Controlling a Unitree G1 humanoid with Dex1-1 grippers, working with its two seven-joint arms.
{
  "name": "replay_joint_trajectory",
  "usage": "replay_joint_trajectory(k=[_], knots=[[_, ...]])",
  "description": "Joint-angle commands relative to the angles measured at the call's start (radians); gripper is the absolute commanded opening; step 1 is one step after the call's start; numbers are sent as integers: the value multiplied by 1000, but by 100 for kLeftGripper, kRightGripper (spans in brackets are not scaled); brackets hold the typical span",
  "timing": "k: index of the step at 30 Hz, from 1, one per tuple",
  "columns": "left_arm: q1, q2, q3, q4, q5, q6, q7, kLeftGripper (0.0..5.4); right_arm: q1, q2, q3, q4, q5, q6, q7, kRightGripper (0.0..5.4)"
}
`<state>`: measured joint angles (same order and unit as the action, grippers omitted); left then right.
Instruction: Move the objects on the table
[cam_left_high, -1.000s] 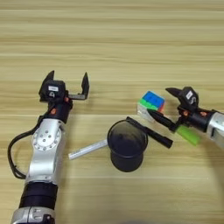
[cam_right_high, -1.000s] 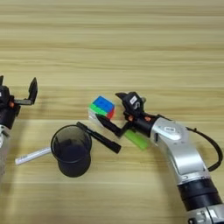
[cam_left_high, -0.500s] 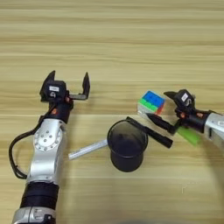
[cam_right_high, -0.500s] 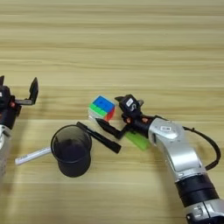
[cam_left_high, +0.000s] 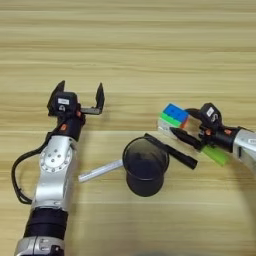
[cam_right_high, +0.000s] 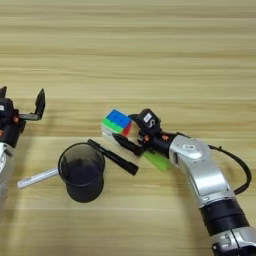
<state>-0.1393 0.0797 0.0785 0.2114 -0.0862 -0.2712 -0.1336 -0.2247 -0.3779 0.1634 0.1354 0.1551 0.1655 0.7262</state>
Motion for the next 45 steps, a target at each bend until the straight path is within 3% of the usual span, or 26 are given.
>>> replay_joint_trajectory(k=[1,17,29,32,36,45], knots=[[-6,-1,-2,7,2,-5,1,540,-20,2,1,12,-10,3,2,334],[-7,0,-7,8,0,-6,-5,540,-24,-5,-5,-40,4,15,13,332],[-2,9,-12,-24,-22,-2,-53,540,-36,-65,-41,-161,47,54,80,332],[-4,19,-20,-50,-37,7,-90,540,-39,-84,-50,-176,55,59,99,332],[9,54,-53,-144,-128,55,-231,540,-33,-126,-61,-202,74,42,157,332],[7,159,-100,-268,-241,167,-466,540,-38,-186,-103,-191,124,22,257,332]])
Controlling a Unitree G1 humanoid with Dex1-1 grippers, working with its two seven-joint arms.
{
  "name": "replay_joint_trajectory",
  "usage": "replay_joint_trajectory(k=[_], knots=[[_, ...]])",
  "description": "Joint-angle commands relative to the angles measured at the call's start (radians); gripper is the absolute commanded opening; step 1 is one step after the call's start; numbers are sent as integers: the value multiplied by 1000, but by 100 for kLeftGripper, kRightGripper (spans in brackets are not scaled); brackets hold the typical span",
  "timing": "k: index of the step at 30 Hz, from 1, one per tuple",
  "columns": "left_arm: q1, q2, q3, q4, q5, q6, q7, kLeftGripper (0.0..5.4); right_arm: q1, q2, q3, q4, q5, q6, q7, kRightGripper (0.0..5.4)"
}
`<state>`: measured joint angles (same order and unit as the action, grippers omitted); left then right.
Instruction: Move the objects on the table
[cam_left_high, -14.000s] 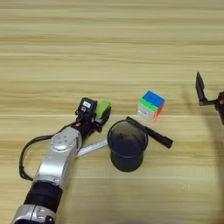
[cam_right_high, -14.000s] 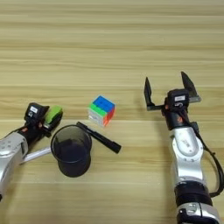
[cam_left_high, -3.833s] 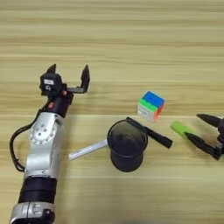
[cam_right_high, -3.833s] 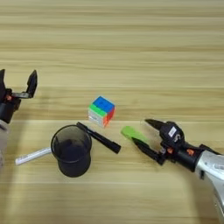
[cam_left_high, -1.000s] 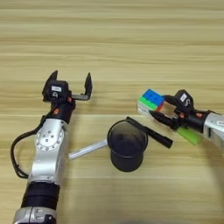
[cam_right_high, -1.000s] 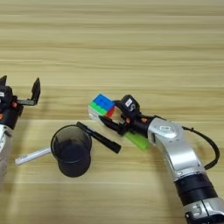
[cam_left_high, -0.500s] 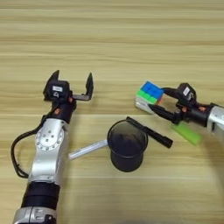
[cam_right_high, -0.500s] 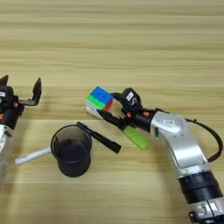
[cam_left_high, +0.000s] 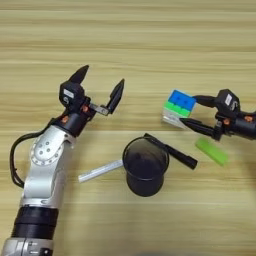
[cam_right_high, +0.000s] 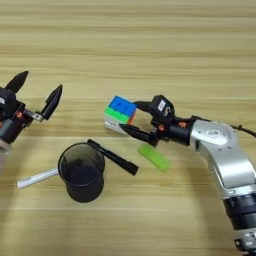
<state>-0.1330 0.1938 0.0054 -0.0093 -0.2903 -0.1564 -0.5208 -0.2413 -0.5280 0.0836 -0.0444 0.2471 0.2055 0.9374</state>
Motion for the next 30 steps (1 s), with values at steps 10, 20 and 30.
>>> replay_joint_trajectory(k=[10,20,30], knots=[[12,123,-92,-177,-110,163,-254,540,-19,-95,-47,-59,92,-42,159,332],[51,174,-169,-263,-114,203,-358,540,-8,-152,-66,-161,183,-1,245,332],[70,209,-210,-317,-104,224,-390,540,17,-206,-68,-257,243,39,298,332]])
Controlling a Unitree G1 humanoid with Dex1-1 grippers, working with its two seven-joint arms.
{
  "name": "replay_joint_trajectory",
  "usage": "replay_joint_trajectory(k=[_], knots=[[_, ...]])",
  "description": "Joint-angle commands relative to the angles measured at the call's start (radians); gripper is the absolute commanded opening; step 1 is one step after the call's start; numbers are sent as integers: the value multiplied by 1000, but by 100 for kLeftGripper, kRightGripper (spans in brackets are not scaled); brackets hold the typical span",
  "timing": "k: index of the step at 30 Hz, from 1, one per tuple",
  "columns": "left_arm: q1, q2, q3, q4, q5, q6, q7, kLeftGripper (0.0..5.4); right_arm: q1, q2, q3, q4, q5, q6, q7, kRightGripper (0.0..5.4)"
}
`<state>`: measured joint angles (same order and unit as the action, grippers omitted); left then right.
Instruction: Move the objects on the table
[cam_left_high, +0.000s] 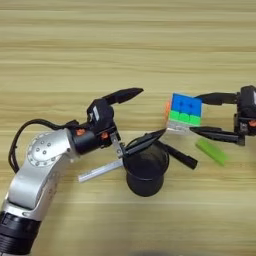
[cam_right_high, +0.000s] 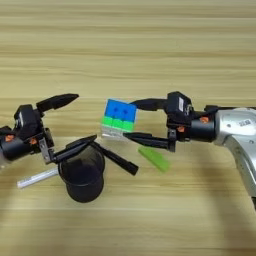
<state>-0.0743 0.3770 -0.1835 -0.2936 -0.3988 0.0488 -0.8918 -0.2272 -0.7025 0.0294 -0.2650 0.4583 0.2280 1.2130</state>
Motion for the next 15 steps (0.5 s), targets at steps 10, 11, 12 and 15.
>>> replay_joint_trajectory(k=[10,11,12,15], knots=[[28,58,-51,-47,18,23,-52,540,0,-64,-29,-65,97,43,65,332],[29,62,-56,-45,22,23,-55,540,-1,-66,-31,-62,99,43,68,332],[28,66,-61,-40,30,20,-56,540,-2,-67,-32,-60,100,44,72,332],[27,71,-71,-35,38,15,-61,540,-7,-71,-36,-62,114,52,85,332]])
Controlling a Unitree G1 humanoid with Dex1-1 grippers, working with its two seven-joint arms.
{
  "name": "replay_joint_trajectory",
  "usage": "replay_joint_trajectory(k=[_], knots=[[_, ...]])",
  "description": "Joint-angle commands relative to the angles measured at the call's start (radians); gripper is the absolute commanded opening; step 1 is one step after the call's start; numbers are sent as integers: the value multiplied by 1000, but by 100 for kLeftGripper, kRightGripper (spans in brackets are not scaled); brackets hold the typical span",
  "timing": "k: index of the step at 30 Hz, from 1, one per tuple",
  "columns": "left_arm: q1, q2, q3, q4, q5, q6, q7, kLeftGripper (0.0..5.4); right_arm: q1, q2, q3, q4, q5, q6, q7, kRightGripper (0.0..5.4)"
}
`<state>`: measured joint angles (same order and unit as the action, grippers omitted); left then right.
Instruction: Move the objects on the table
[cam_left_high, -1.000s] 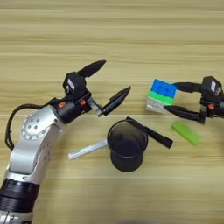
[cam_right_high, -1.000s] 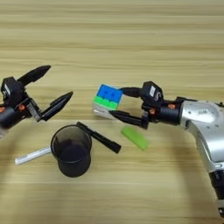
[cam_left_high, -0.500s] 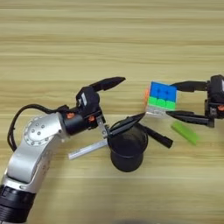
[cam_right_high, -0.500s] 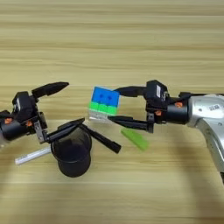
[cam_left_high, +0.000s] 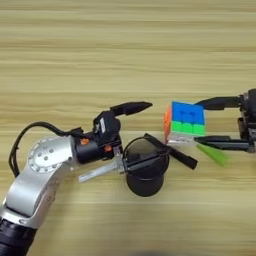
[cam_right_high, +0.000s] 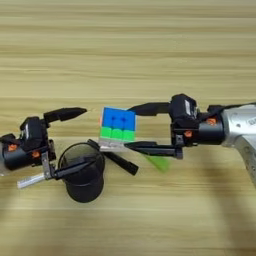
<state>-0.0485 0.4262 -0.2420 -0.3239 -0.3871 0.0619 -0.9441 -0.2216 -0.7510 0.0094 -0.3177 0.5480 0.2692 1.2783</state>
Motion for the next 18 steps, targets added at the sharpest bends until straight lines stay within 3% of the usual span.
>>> replay_joint_trajectory(k=[1,18], knots=[[1,23,-15,-6,26,3,-11,540,-15,-23,-17,-11,29,13,22,332],[0,36,-39,-11,42,-1,-19,540,-12,-32,-11,-29,78,52,52,332]])
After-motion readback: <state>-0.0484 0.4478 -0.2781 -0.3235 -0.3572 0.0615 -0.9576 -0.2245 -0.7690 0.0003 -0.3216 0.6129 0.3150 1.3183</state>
